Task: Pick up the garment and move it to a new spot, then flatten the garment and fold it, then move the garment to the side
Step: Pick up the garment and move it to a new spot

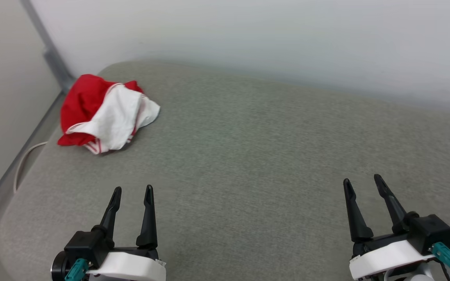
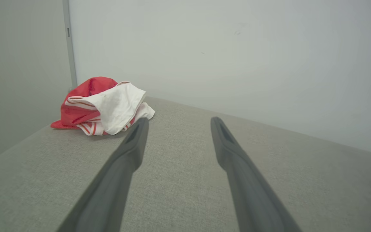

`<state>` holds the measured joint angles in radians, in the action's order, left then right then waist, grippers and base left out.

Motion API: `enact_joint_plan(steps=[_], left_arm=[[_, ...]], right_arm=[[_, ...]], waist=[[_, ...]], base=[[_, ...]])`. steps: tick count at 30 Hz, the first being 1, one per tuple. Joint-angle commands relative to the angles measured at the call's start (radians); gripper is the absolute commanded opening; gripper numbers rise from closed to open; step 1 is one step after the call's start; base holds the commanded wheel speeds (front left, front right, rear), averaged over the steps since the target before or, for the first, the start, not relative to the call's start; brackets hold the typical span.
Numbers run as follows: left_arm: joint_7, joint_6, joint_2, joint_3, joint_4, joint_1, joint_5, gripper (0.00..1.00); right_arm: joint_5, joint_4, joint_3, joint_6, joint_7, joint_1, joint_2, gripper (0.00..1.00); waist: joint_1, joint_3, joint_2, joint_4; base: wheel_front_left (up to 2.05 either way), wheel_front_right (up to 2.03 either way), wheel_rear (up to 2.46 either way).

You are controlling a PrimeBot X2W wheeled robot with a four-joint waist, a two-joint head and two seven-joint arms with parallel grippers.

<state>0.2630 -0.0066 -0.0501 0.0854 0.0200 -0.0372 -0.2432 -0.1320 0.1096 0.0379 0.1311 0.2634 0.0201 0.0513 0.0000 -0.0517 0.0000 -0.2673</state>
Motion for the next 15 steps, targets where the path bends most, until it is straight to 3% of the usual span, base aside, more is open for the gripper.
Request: enact_joint_plan(steps=[1,15], left_arm=[[0.003,0.006,0.0,-0.001,-0.004,-0.002,0.004,1.0],[0.003,0.008,0.0,0.009,-0.009,-0.013,0.014,1.0]], right_arm=[[0.003,-0.003,0.002,-0.001,0.002,0.007,-0.002,1.0],[0.009,-0.003,0.056,-0.001,0.002,0.011,-0.002,1.0]], waist=[[0.0,0.003,0.0,-0.045],[0.0,0.007,0.0,-0.189]], base=[[0.0,0.0,0.0],[0.0,0.0,0.0]])
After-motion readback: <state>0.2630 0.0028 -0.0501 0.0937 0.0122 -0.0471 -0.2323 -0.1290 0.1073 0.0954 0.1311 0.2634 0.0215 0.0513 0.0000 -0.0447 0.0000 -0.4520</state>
